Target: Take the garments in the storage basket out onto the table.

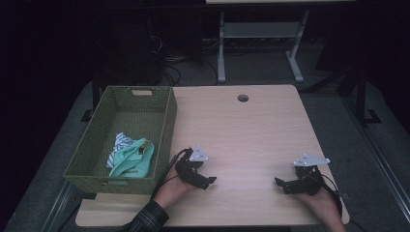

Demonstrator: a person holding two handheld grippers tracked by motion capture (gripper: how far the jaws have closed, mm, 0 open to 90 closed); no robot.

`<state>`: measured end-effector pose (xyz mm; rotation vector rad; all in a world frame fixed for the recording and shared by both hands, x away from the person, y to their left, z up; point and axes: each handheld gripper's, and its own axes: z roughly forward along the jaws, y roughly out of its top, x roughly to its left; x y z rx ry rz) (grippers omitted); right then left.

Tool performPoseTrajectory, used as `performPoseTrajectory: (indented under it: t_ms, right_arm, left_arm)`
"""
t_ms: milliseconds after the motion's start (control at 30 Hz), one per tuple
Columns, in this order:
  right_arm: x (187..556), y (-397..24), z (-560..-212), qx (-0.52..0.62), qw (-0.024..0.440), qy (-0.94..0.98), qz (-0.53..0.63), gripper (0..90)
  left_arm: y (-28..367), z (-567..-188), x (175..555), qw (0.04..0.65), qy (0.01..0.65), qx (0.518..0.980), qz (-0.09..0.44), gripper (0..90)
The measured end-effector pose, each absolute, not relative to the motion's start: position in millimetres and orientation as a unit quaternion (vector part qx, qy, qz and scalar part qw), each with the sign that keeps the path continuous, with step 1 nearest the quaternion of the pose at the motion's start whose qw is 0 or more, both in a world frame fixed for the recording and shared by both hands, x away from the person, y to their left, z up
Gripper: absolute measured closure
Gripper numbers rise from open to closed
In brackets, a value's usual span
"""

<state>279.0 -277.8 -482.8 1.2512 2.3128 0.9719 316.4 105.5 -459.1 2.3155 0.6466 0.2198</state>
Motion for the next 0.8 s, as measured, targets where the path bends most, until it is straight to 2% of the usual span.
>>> performPoseTrajectory:
  t_ms: [800]
  right_arm:
    - [279, -278, -483, 0.44, 0.168, 0.813, 0.341, 2.2]
  left_arm:
    - [106, -442, 318, 0.356, 0.249, 0.897, 0.083, 13.3]
